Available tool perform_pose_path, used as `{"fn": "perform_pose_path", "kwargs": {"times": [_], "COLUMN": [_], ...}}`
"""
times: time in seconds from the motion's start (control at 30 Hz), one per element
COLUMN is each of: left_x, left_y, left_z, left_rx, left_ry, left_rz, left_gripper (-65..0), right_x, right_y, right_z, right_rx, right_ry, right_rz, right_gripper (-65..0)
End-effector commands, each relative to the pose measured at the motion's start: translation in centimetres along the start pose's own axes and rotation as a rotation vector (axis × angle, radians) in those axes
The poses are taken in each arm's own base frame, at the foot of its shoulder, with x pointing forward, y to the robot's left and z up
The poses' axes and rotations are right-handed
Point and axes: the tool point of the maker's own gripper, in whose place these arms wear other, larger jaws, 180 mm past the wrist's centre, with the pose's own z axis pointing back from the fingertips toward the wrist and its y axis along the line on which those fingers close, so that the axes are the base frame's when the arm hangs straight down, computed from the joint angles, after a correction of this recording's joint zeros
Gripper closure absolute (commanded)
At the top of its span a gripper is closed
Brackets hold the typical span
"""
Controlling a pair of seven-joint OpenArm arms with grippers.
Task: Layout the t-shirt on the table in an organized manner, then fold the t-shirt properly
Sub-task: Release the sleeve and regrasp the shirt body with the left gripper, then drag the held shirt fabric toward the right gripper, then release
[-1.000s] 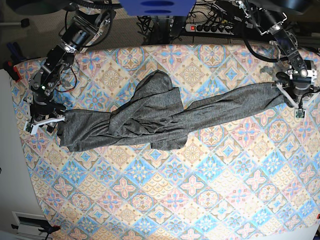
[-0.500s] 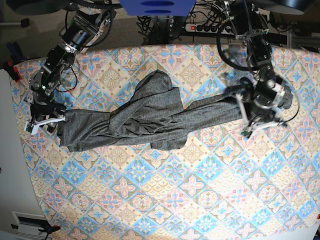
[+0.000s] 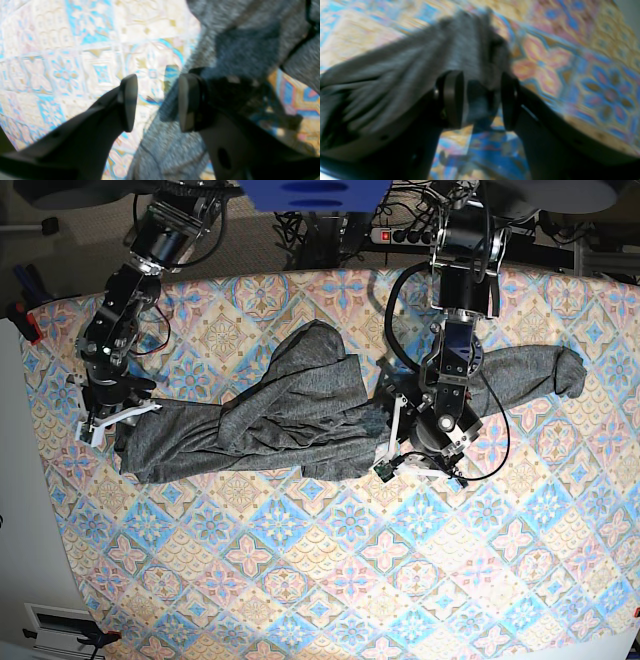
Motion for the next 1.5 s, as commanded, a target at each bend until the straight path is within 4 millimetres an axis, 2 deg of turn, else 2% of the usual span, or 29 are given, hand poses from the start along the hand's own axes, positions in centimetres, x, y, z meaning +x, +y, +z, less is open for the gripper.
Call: {"fn": "perform_pose_path", "kwargs": {"times": [0.0,0.17,0.43,0.6,0.83,0.93,0.97,1.03,1.17,1.27,1.33,1.47], "left_x": [1.4,1.3,0.2,0.2,-1.9,-1.7,-1.6,-1.5,-0.2,1.1,2.5,7.1], "left_y": [1.0,0.4,-1.1,-1.7,-4.5,-5.4,-5.5,-5.5,-5.8,-4.7,-4.7,-1.5], "left_z": [0.6,0.4,-2.0,-2.2,-6.0,-6.5,-6.5,-6.5,-6.4,-6.1,-5.9,-3.3], "left_rx": [0.031,0.021,-0.053,-0.069,-0.208,-0.234,-0.235,-0.236,-0.239,-0.223,-0.224,-0.149], "left_ry": [-0.023,-0.012,0.023,0.016,0.106,0.071,0.067,0.064,0.043,0.014,-0.017,-0.157], "left_rz": [-0.016,-0.036,-0.033,-0.035,-0.016,-0.006,-0.005,-0.005,-0.007,0.005,0.026,0.098], "left_gripper": [-26.0,-26.0,-26.4,-26.5,-25.7,-19.3,-14.5,-0.4,0.0,0.0,0.0,0.0], "right_x": [2.8,2.8,2.8,2.8,2.8,2.8,2.8,2.8,2.8,2.9,3.0,2.9], "right_y": [0.3,0.3,0.4,0.4,0.4,0.4,0.4,0.4,0.4,0.4,0.4,0.4], "right_z": [0.1,0.1,0.1,0.1,0.1,0.1,0.1,0.1,0.1,0.0,0.0,0.0], "right_rx": [0.013,0.013,0.014,0.014,0.014,0.014,0.014,0.014,0.014,0.014,0.015,0.015], "right_ry": [-0.083,-0.084,-0.084,-0.084,-0.084,-0.084,-0.084,-0.084,-0.084,-0.085,-0.087,-0.085], "right_rz": [0.007,0.007,0.006,0.006,0.006,0.006,0.006,0.006,0.006,0.005,0.004,0.004], "right_gripper": [-22.9,-22.9,-22.9,-22.9,-22.9,-22.9,-22.9,-22.9,-22.9,-22.9,-22.9,-22.9]}}
